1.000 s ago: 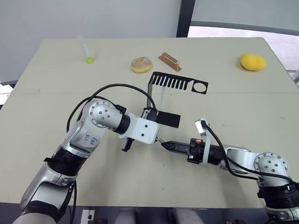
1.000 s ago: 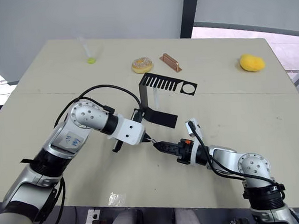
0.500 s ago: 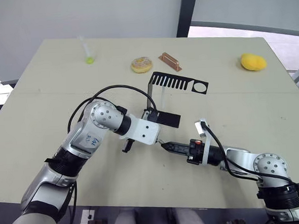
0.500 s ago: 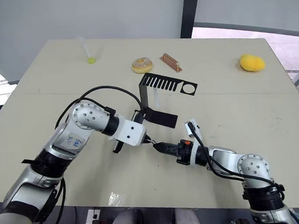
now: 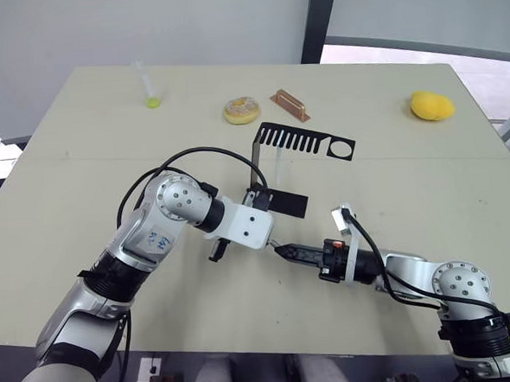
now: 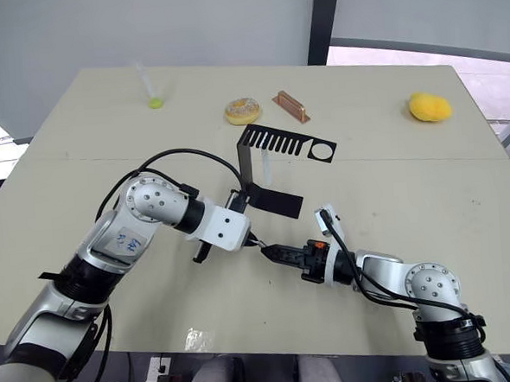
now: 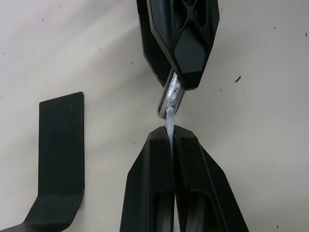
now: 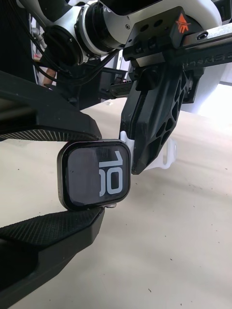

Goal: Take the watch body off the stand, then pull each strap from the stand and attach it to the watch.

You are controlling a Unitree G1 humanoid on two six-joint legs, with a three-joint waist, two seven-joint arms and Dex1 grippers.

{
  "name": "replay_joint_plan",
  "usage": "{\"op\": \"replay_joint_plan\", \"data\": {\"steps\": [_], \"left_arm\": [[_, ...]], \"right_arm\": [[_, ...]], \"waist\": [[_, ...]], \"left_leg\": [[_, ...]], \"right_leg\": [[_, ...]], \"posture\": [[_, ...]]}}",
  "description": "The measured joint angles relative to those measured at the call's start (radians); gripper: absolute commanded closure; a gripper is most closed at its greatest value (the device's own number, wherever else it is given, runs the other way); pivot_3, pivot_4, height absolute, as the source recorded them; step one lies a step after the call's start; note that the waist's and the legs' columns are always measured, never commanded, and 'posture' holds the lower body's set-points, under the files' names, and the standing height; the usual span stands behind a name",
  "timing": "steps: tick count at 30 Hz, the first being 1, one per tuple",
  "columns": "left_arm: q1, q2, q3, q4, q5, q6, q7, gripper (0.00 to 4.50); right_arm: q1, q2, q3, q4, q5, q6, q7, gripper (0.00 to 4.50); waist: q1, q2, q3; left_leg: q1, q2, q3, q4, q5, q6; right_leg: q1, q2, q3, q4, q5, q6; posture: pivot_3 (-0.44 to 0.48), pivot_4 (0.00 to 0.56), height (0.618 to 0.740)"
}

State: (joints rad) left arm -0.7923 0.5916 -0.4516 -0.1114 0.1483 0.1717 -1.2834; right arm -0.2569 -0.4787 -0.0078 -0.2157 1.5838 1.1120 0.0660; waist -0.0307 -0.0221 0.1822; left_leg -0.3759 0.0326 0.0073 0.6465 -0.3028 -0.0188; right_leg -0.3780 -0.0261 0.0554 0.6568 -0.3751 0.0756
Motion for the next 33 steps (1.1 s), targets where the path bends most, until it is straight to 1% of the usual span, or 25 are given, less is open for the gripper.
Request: {"op": "replay_joint_plan", "data": {"steps": [23, 26, 27, 28, 29, 30, 31, 32, 33], "left_arm": [[0.005, -0.009, -0.002, 0.006, 0.018, 0.001, 0.005, 4.5], [0.009, -0.009, 0.001, -0.001, 0.01, 0.036, 0.005, 3.56], [0.017, -0.009, 0.001, -0.01, 0.005, 0.051, 0.003, 3.02], [0.019, -0.007, 0.001, -0.015, 0.003, 0.056, 0.002, 2.68], [0.023, 0.006, 0.002, -0.025, -0.002, 0.058, -0.001, 2.13], [0.027, 0.022, 0.005, -0.034, -0.007, 0.056, -0.005, 1.79], [0.033, 0.038, 0.013, -0.04, -0.012, 0.054, -0.009, 1.61], [0.043, 0.067, 0.033, -0.04, -0.019, 0.052, -0.014, 1.04], [0.071, 0.12, 0.069, -0.034, -0.029, 0.026, -0.019, 0.64]], "right_arm": [[0.0, 0.006, 0.0, -0.002, 0.001, 0.0, 0.0, 2.99], [0.0, 0.005, -0.001, -0.007, 0.002, 0.0, 0.007, 2.99], [-0.001, 0.013, 0.004, -0.021, 0.004, 0.003, 0.017, 2.99], [-0.001, 0.016, 0.007, -0.026, 0.005, 0.005, 0.021, 2.99], [-0.002, 0.017, 0.013, -0.033, 0.006, 0.007, 0.029, 2.99], [-0.002, 0.016, 0.013, -0.038, 0.006, 0.008, 0.034, 2.99], [-0.002, 0.015, 0.013, -0.042, 0.006, 0.008, 0.041, 2.99], [-0.002, 0.009, 0.012, -0.05, 0.005, 0.007, 0.049, 2.99], [0.0, -0.006, 0.009, -0.061, -0.001, 0.007, 0.068, 2.99]], "waist": [[0.0, 0.0, 0.0], [0.0, 0.0, 0.0], [-0.001, 0.0, 0.0], [-0.002, 0.0, 0.0], [-0.003, 0.0, 0.0], [-0.004, 0.0, 0.0], [-0.005, 0.0, 0.0], [-0.006, 0.0, 0.0], [-0.009, 0.001, 0.0]], "left_leg": [[0.0, 0.0, 0.0, 0.0, 0.0, 0.0], [0.0, 0.0, 0.0, 0.0, 0.0, 0.0], [0.0, 0.0, 0.0, 0.0, 0.0, 0.0], [0.0, 0.0, 0.0, 0.0, 0.0, 0.0], [0.0, 0.0, 0.0, 0.0, 0.0, 0.0], [0.0, 0.0, 0.0, 0.0, 0.0, 0.0], [0.0, 0.0, 0.0, 0.0, 0.0, 0.0], [0.0, 0.0, 0.0, 0.0, 0.0, 0.0], [0.0, 0.0, 0.0, 0.0, 0.0, 0.0]], "right_leg": [[0.0, 0.0, 0.0, 0.0, 0.0, 0.0], [0.0, 0.0, 0.0, 0.0, 0.0, 0.0], [0.0, 0.0, 0.0, 0.0, 0.0, 0.0], [-0.001, 0.0, 0.0, 0.0, 0.0, 0.0], [-0.001, 0.0, 0.0, 0.001, 0.0, 0.0], [-0.001, 0.0, 0.0, 0.001, 0.0, 0.0], [-0.001, 0.0, 0.0, 0.001, 0.0, 0.0], [-0.001, 0.0, 0.0, 0.001, 0.0, 0.0], [-0.001, 0.0, 0.0, 0.001, 0.0, 0.0]], "posture": [[0.0, 0.15, 0.74], [0.0, 0.15, 0.74], [0.0, 0.15, 0.74], [0.0, 0.15, 0.74], [0.0, 0.15, 0.74], [0.0, 0.15, 0.74], [0.0, 0.15, 0.74], [0.0, 0.15, 0.74], [0.0, 0.15, 0.74]]}}
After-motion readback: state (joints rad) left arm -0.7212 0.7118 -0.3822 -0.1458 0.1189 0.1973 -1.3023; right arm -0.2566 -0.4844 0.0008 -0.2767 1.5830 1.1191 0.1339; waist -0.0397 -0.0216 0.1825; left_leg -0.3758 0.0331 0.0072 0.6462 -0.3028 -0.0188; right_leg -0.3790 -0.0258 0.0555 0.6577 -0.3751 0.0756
